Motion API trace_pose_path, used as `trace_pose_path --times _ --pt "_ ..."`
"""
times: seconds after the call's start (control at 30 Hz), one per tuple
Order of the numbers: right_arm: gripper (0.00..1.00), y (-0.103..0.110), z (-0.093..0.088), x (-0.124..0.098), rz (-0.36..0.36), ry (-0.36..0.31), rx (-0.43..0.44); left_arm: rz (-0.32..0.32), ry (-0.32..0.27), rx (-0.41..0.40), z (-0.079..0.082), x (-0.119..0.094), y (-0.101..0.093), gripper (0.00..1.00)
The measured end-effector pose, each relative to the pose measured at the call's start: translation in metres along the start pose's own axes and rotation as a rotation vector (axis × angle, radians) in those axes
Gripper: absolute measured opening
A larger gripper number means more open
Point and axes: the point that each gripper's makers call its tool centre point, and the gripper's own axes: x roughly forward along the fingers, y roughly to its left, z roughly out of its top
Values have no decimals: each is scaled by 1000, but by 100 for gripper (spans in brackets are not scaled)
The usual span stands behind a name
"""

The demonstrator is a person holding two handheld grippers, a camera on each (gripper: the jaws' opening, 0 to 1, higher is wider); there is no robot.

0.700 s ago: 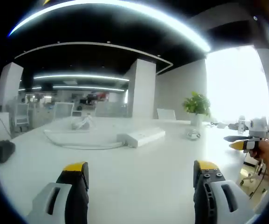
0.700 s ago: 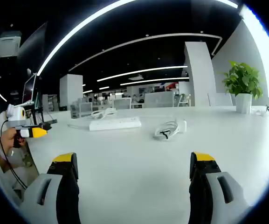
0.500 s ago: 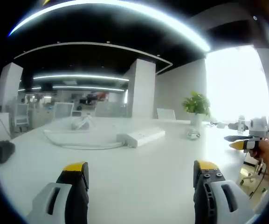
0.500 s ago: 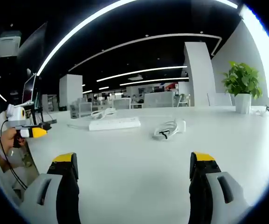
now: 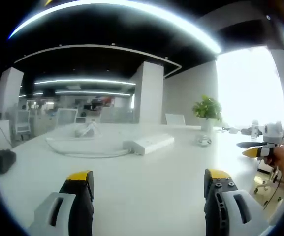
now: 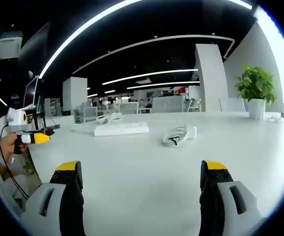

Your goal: Straighten the power strip on the desk, plug the charger into it

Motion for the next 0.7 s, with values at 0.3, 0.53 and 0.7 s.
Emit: trace_pose_path --times 0.3,0.53,0.7 --pt "100 -1 -1 1 -2 4 6 1 3 -4 -1 0 0 96" --pt "100 -4 2 2 -3 4 -5 9 7 -11 -3 0 3 96" --pt "100 -5 4 2 -5 0 -8 10 7 -9 -3 0 4 96"
